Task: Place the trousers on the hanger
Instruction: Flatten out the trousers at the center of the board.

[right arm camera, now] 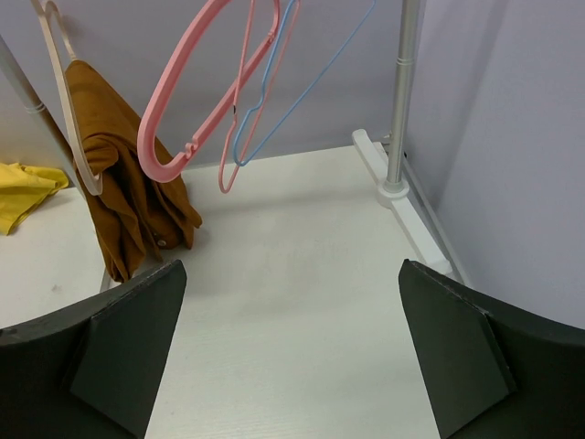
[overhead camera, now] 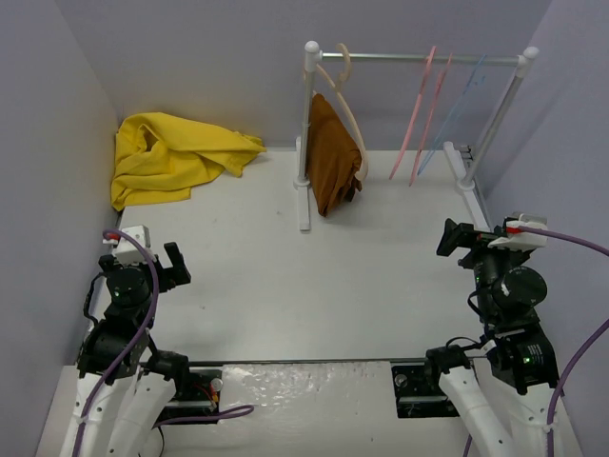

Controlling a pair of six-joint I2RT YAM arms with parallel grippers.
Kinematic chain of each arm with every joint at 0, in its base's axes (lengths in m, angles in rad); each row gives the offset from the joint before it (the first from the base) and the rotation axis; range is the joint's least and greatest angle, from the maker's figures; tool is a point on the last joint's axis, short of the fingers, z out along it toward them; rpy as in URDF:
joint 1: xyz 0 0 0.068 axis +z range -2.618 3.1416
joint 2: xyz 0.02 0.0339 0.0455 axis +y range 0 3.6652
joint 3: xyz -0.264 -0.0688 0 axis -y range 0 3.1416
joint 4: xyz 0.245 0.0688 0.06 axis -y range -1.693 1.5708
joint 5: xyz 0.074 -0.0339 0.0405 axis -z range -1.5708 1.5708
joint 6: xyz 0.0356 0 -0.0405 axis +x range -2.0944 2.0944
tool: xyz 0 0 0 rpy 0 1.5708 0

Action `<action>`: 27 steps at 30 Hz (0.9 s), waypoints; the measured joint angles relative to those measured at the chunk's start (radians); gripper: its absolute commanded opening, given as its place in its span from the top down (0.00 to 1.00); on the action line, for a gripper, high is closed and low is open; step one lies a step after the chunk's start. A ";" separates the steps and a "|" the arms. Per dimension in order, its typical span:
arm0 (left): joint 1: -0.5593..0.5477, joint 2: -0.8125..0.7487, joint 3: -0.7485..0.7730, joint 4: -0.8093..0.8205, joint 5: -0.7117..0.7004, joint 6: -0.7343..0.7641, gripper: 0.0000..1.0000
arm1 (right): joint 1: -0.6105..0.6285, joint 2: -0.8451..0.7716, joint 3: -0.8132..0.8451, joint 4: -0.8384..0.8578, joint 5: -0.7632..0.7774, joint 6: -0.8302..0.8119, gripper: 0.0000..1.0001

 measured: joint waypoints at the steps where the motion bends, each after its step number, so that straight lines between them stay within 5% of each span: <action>1: 0.000 0.002 0.000 0.002 0.003 0.000 0.03 | 0.000 0.003 0.000 0.000 0.000 0.001 0.00; 14: -0.005 0.225 0.006 0.058 0.076 -0.040 0.03 | 0.000 0.035 0.011 0.002 -0.039 0.036 0.00; 27: -0.006 0.673 0.140 0.340 0.103 -0.140 0.03 | 0.023 0.037 0.010 0.006 -0.084 0.031 0.00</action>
